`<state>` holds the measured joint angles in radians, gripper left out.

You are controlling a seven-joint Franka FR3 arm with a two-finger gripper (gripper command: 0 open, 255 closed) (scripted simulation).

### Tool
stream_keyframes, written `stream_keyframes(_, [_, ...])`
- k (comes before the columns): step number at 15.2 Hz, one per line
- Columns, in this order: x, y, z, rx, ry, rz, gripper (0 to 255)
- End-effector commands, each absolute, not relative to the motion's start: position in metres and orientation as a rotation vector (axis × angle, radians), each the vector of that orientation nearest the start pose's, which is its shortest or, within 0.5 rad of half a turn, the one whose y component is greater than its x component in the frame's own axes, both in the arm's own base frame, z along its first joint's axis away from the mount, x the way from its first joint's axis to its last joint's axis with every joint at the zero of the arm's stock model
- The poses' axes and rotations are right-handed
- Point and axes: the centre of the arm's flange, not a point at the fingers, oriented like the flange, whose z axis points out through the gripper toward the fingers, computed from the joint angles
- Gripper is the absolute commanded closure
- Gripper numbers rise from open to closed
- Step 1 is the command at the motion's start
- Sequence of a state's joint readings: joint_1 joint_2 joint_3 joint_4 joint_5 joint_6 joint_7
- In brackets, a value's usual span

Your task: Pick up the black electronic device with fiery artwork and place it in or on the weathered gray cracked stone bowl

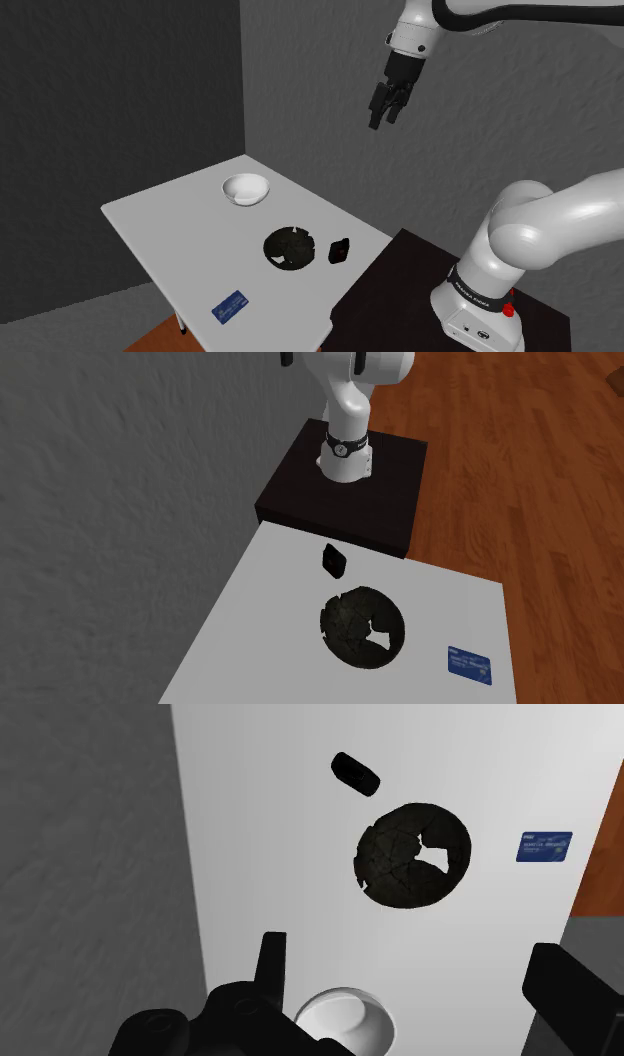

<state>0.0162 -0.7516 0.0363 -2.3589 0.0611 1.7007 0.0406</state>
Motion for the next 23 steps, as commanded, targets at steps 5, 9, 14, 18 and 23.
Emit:
stream_keyframes(5, [0.35, 0.042, 0.541, -3.127, 0.006, -0.051, 0])
stream_keyframes(9, [0.37, 0.057, 0.49, -3.154, 0.008, 0.041, 0])
stream_keyframes(14, [0.389, 0.073, 0.425, -3.183, 0.011, 0.158, 0])
stream_keyframes(18, [0.402, 0.084, 0.371, -3.203, 0.014, 0.254, 0])
stream_keyframes(23, [0.413, 0.096, 0.303, -3.224, 0.018, 0.375, 0])
